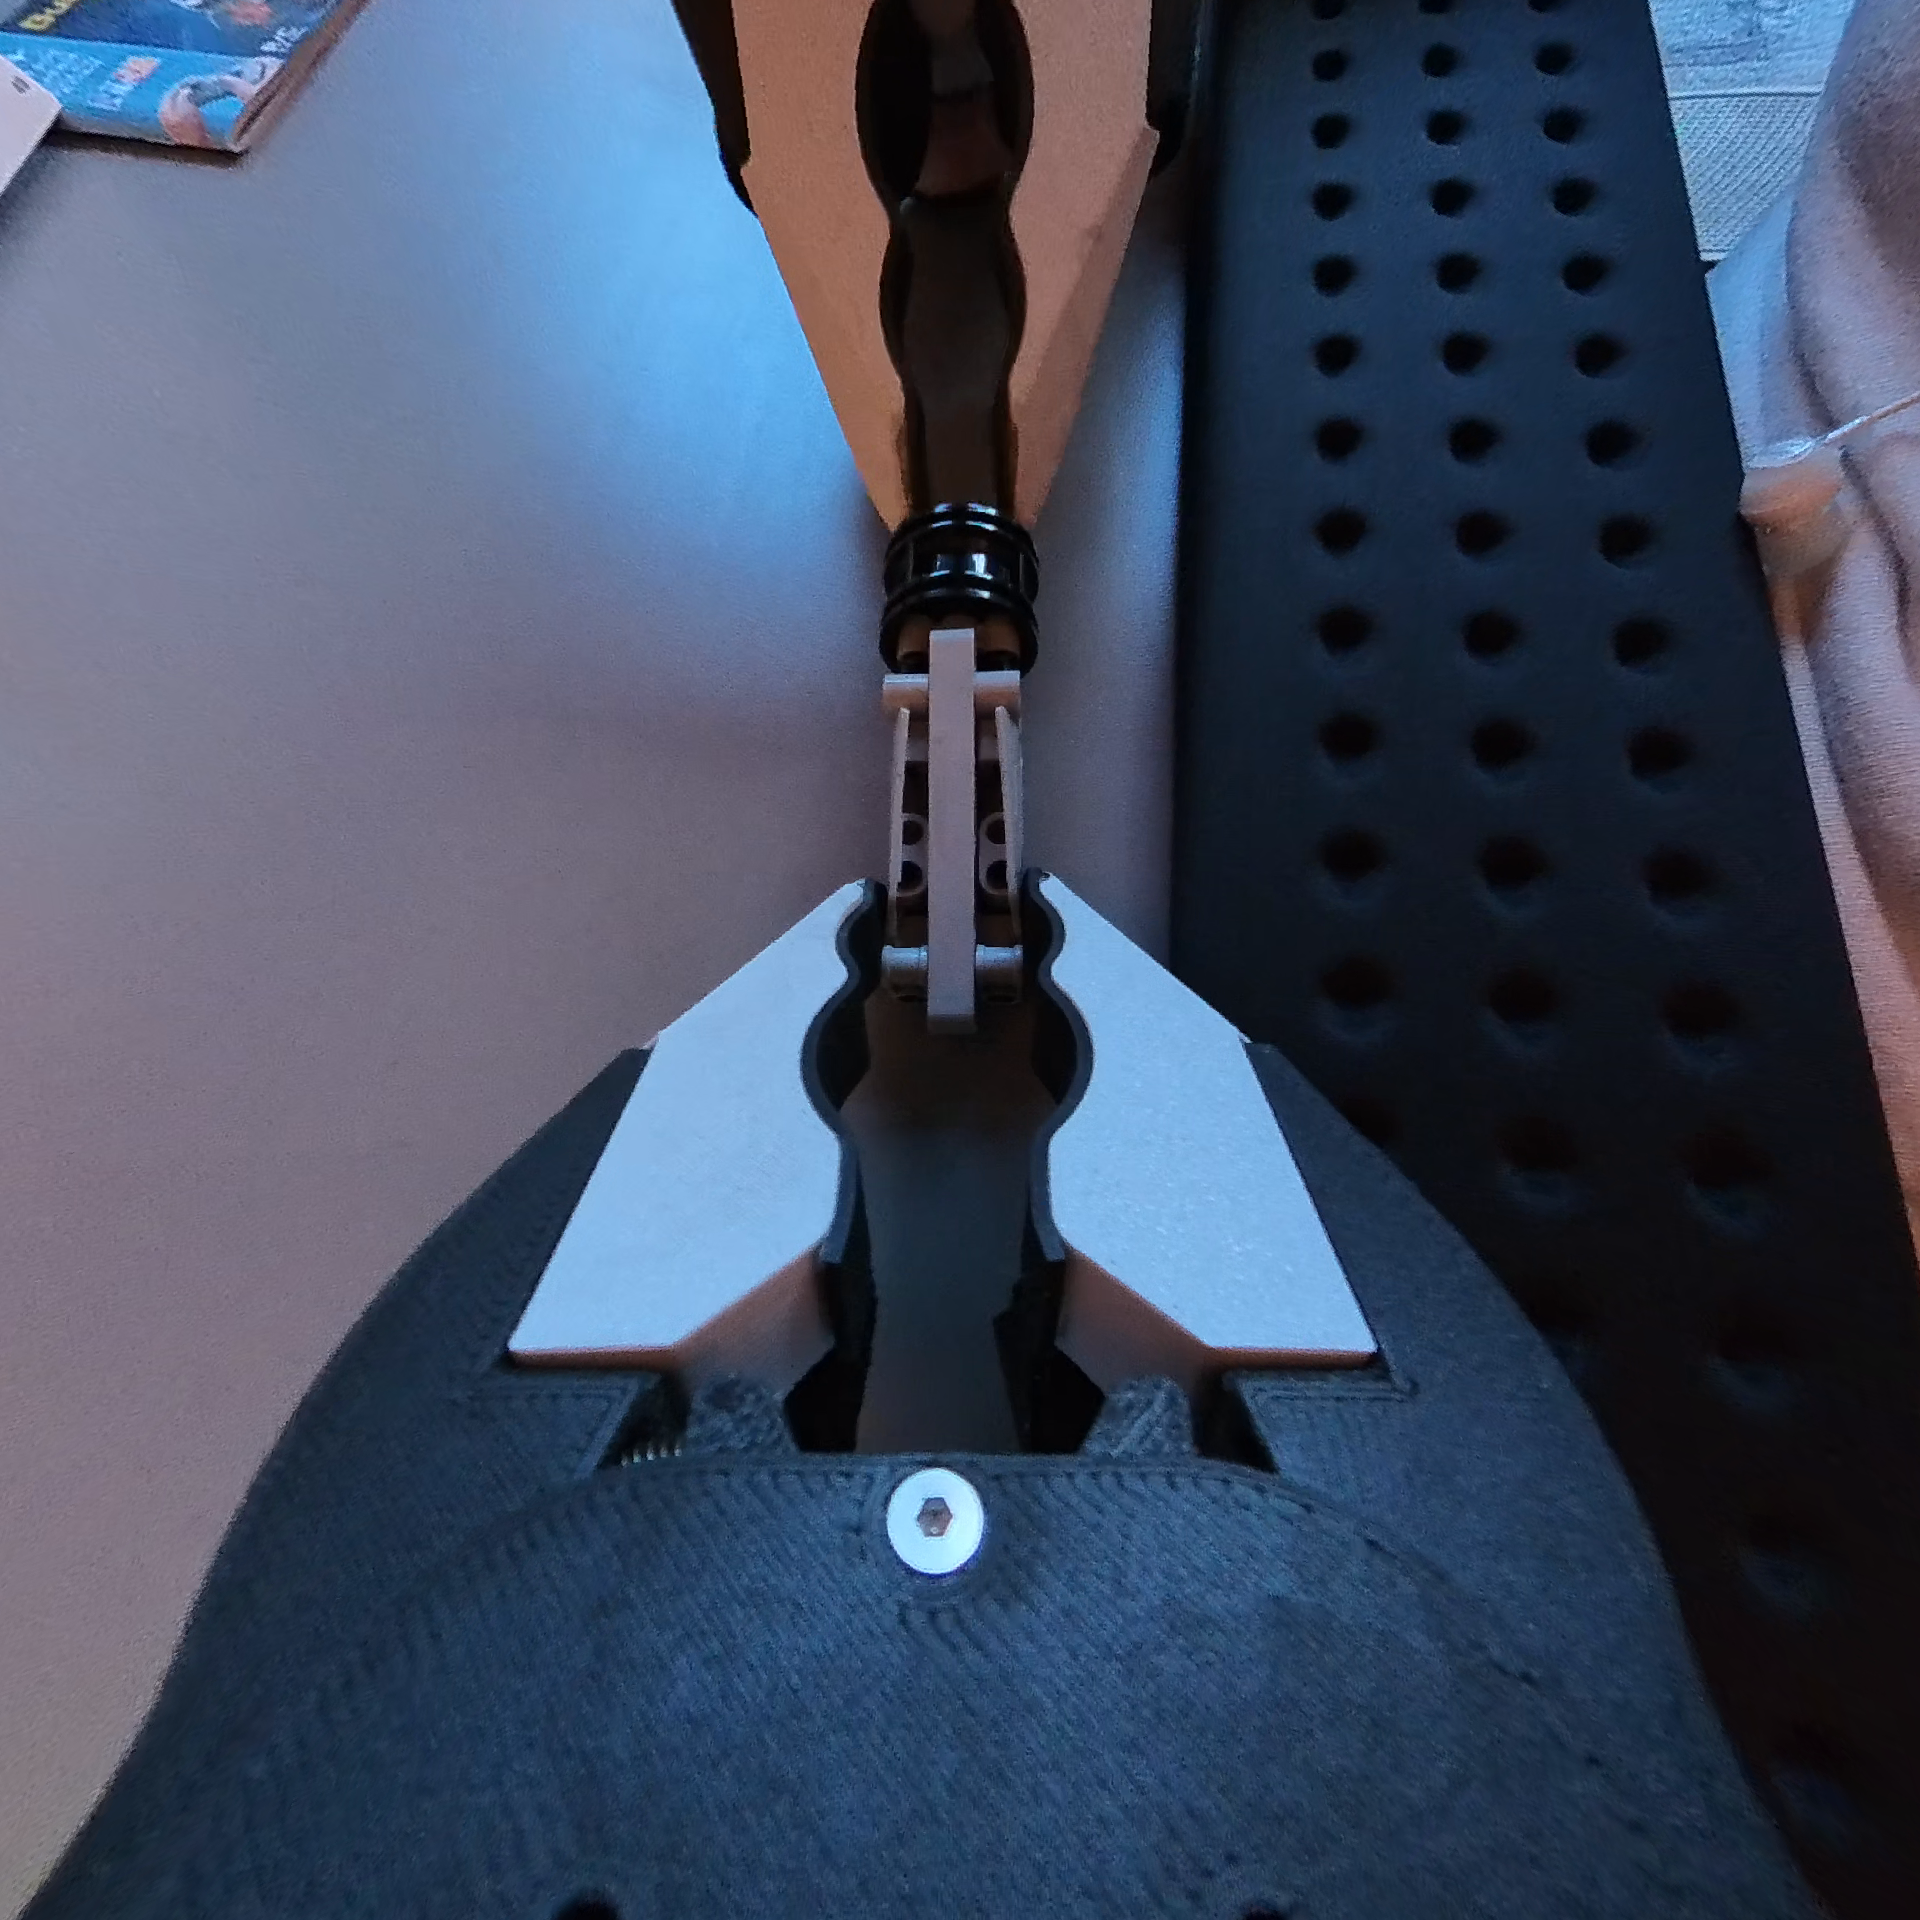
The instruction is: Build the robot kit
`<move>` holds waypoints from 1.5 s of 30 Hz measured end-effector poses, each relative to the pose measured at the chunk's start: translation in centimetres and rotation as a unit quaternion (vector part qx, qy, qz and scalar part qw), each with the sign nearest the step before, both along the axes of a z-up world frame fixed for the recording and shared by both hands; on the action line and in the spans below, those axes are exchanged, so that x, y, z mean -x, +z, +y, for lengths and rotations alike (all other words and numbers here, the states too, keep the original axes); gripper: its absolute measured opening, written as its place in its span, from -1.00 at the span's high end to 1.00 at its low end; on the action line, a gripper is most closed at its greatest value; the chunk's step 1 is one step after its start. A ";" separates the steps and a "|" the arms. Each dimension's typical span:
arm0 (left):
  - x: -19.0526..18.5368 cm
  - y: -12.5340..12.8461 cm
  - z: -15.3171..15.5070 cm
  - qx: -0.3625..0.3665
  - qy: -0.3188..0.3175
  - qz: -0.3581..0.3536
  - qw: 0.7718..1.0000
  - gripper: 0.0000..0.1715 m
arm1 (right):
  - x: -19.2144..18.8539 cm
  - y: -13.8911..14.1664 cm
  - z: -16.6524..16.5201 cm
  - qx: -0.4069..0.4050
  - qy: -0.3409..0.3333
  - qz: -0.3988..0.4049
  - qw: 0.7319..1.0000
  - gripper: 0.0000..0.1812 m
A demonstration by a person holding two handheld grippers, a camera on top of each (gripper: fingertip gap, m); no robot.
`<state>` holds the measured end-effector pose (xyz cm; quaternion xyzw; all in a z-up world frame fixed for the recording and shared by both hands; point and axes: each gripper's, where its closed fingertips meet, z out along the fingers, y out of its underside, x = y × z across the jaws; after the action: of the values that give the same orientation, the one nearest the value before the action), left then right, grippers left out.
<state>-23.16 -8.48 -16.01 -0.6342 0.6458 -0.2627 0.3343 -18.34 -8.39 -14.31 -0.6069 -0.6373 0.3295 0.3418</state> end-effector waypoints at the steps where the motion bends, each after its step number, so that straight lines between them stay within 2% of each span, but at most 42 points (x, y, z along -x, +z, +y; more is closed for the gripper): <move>1: 0.0 0.0 0.0 0.002 0.000 0.000 1.000 0.71 | 0.0 0.0 0.1 0.005 -0.002 0.000 1.000 0.88; 5: -0.1 -0.1 -0.1 0.026 0.000 0.001 1.000 0.70 | -0.1 -0.3 0.2 0.037 -0.009 -0.008 0.999 0.85; 7: -0.2 -0.1 -0.1 0.036 0.001 0.001 0.999 0.61 | -0.1 -0.8 0.1 0.036 -0.008 -0.025 0.999 0.86; 13: -0.5 -0.1 -0.3 0.033 0.000 0.002 0.999 0.58 | -0.7 -1.1 -0.3 0.049 0.011 -0.037 0.998 0.86; 20: -0.6 -0.1 0.0 0.027 -0.012 0.002 1.000 0.65 | -1.1 0.5 1.8 0.065 0.016 0.014 0.998 0.86; 22: -0.6 0.0 0.5 0.023 -0.013 0.002 1.000 0.57 | -0.7 0.3 1.7 0.056 0.035 0.009 0.998 0.85; 25: -0.5 0.0 2.1 0.029 0.014 0.002 0.999 0.49 | -0.5 -0.1 0.9 0.043 0.059 -0.008 0.997 0.87; 27: -0.2 -0.1 3.4 0.039 0.055 0.001 0.998 0.47 | -0.8 -0.3 -0.6 0.053 0.086 -0.017 0.995 1.00; 30: 0.7 0.0 4.6 0.050 0.112 -0.006 0.992 0.39 | -0.9 -0.6 -1.6 0.048 0.092 -0.026 0.994 1.00; 32: 0.8 0.7 4.2 0.079 0.123 -0.032 0.989 0.24 | -0.7 -0.3 -1.6 0.035 0.083 -0.015 0.996 0.86; 34: 0.1 2.0 2.7 0.132 0.098 -0.079 0.983 0.16 | -0.2 0.0 -1.2 0.036 0.062 -0.003 0.997 0.68; 36: -0.7 3.0 1.7 0.171 0.086 -0.110 0.975 0.07 | 0.5 0.3 -0.6 0.027 0.045 0.009 0.999 0.42; 39: -1.5 2.0 1.6 0.169 0.096 -0.081 0.978 -0.14 | 1.4 0.3 0.9 -0.029 0.038 0.011 0.999 0.13; 41: -2.1 1.3 1.4 0.174 0.104 -0.055 0.978 -0.21 | 1.8 0.2 1.3 -0.025 0.056 0.007 0.998 0.11; 45: -2.5 0.9 1.6 0.149 0.120 -0.040 0.981 -0.14 | 2.9 0.7 1.1 0.031 0.107 0.020 0.994 0.11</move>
<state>-20.70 -6.89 -15.15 -0.7383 0.5050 -0.3393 0.2911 -21.23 -7.33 -13.60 -0.5387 -0.6813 0.3956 0.2986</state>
